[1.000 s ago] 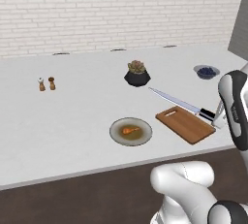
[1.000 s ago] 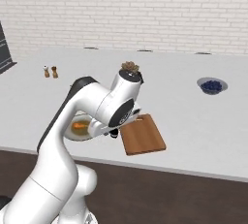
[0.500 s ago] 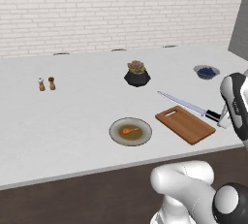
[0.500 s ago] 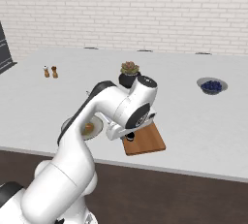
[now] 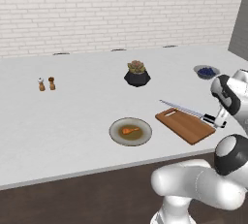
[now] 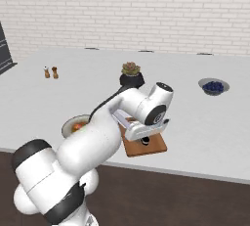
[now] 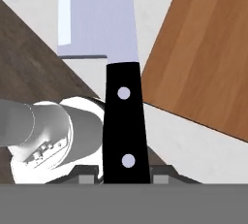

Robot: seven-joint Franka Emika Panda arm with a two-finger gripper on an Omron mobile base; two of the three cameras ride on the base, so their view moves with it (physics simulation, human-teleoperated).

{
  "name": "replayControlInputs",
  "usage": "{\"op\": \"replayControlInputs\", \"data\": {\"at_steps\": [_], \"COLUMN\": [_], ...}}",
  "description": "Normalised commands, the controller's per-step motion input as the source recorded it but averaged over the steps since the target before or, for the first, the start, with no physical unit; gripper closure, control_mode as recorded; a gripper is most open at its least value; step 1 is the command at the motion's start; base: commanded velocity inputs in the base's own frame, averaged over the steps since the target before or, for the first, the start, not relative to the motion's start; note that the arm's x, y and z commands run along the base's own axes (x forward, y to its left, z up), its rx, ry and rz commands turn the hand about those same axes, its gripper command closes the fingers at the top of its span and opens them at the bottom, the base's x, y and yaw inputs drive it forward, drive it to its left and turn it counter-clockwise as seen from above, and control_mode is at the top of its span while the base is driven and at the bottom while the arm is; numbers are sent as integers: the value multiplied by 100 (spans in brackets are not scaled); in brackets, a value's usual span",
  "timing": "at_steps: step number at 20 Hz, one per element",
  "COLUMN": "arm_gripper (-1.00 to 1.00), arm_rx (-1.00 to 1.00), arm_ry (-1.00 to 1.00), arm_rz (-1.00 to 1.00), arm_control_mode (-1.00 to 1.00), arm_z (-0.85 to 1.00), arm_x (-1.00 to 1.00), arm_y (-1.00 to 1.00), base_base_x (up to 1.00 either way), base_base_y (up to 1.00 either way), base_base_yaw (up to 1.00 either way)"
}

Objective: Pick up the knife from the drawer and place it on the cutting board. Then place the meat from the plate to the cutting board.

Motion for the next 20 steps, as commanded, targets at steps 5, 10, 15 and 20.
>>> {"op": "replayControlInputs", "data": {"at_steps": [5,10,15,20], "arm_gripper": [100,100,100,100], "arm_rx": [2,0,0,-1], "arm_ry": [8,0,0,0], "arm_rz": [-8,-14,-16,-13], "arm_control_mode": [-100,-100,-100,-100], "arm_z": [-39,-36,-51,-52], "arm_x": [60,43,32,36], "arm_y": [-7,0,-5,-2], "base_base_x": [0,0,0,0], "base_base_y": [0,0,0,0], "base_base_yaw": [0,0,0,0]}}
